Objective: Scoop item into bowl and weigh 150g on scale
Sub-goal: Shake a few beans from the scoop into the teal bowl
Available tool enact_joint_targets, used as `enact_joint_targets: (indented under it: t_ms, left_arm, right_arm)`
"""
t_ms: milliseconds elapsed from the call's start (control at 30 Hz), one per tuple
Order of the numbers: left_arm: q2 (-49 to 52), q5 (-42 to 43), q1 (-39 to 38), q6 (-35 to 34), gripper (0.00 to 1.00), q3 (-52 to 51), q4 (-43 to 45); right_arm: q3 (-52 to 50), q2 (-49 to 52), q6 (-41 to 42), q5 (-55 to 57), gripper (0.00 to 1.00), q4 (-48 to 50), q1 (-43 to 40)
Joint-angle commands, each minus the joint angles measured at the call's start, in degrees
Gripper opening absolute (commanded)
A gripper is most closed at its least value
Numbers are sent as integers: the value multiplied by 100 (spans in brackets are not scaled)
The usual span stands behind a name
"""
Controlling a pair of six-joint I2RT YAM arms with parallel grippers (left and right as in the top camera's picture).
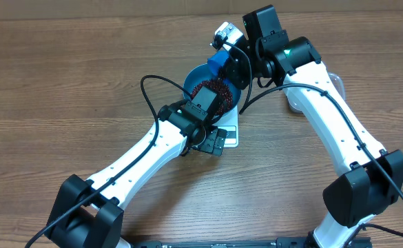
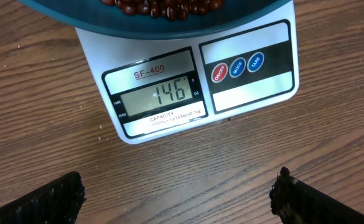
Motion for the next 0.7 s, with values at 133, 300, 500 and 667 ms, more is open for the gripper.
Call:
enact_joint_targets:
  t_ms: [133, 300, 500, 667]
  left_arm:
    - [-114, -61, -22, -55, 100, -55, 4]
    - [-114, -61, -22, -55, 100, -55, 4]
    - [-114, -61, -22, -55, 99, -55, 4]
    - [-114, -61, -22, -55, 99, -55, 4]
  right_arm:
    - [168, -28, -9, -299, 4, -24, 116]
    - [168, -28, 96, -286, 4, 57, 127]
    - [168, -28, 133, 118, 4, 50, 111]
    - [168, -28, 251, -179, 4, 37, 114]
